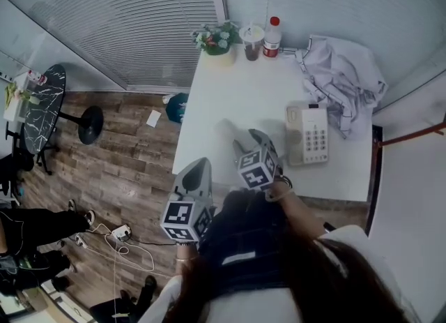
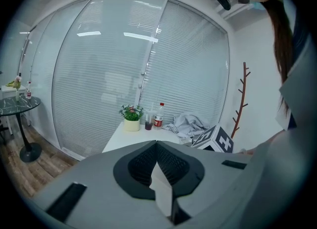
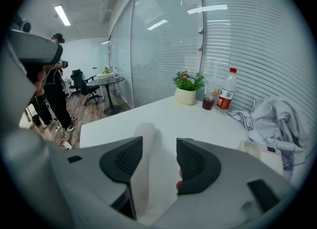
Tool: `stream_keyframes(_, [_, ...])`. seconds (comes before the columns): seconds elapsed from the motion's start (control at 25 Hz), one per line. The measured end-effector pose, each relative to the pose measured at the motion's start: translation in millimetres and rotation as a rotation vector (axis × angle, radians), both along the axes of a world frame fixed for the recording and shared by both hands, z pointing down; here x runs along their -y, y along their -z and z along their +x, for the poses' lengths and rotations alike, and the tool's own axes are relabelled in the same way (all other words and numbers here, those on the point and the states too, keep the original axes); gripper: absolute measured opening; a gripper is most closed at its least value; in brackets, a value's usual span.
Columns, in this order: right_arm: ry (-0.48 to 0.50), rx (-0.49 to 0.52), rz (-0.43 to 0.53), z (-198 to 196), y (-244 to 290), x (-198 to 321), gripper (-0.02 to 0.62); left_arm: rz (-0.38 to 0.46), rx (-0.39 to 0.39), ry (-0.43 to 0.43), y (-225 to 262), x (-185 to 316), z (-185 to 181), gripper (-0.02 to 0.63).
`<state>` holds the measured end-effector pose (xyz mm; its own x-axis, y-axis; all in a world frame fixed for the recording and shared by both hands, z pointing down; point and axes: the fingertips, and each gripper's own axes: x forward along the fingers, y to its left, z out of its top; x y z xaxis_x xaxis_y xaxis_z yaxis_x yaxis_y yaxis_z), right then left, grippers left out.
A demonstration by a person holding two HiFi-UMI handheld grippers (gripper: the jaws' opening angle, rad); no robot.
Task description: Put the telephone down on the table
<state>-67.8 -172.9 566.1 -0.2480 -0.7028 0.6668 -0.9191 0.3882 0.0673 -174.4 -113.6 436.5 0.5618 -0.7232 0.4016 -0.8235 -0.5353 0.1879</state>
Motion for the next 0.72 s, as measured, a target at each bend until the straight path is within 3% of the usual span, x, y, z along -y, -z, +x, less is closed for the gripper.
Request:
stream_keyframes(0.2, [-0.035, -0.024, 0.027, 15.7, 5.3, 1.0, 0.186, 0.018, -0.002, -0.026, 2.2, 5.4, 9.1, -0.003])
stream_keyframes(0.72, [-0.102, -0.037, 0.067, 42.7, 18.3, -1.4, 0.158, 0.016, -0.015, -0.098, 5.2, 9.5, 32.9, -0.003])
